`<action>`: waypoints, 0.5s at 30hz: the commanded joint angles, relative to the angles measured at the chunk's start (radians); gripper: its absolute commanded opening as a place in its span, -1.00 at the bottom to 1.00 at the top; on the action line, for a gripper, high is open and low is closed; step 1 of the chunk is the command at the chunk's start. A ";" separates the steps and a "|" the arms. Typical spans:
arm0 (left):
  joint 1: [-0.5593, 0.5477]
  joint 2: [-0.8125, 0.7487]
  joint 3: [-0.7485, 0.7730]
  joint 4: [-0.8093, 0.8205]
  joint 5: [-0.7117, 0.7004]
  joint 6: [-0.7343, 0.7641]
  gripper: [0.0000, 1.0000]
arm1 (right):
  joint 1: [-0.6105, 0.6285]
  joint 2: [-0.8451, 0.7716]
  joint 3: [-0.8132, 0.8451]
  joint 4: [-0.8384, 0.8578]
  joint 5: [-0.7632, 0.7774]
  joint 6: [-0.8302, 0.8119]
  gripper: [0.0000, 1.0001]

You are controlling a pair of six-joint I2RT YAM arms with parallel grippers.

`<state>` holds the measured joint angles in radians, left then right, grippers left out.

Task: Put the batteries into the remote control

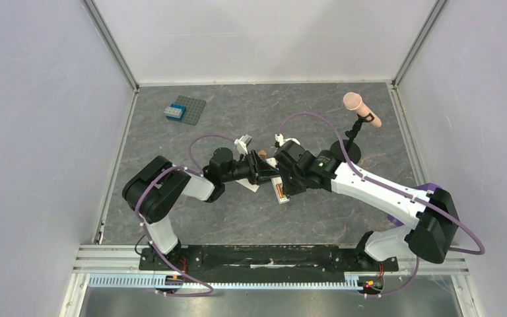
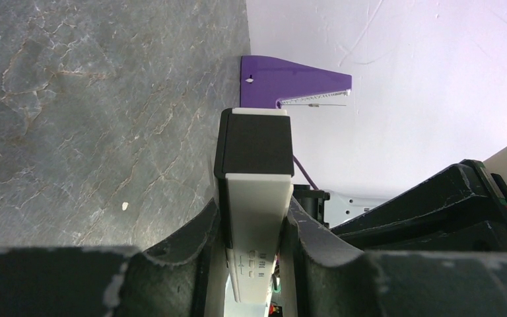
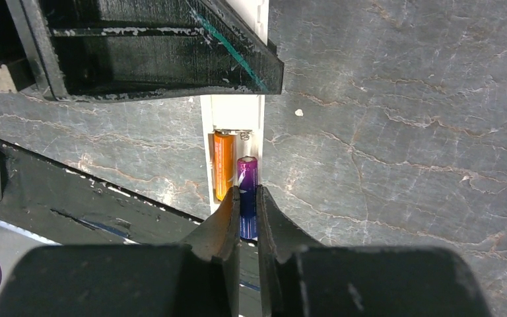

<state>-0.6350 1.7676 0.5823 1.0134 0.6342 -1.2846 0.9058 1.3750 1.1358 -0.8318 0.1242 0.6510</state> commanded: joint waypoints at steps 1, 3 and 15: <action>0.004 0.004 -0.013 0.089 0.009 -0.037 -0.96 | -0.005 0.019 0.004 0.003 0.007 0.011 -0.78; 0.004 0.003 -0.016 0.094 0.009 -0.039 -0.96 | -0.006 0.028 0.007 -0.009 0.014 0.017 -0.76; 0.005 0.021 -0.027 0.154 0.010 -0.080 -0.96 | -0.021 0.019 0.008 0.022 -0.009 0.036 -0.36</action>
<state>-0.6338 1.7744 0.5606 1.0630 0.6338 -1.3163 0.8940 1.4029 1.1358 -0.8330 0.1207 0.6724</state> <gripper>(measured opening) 0.340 0.300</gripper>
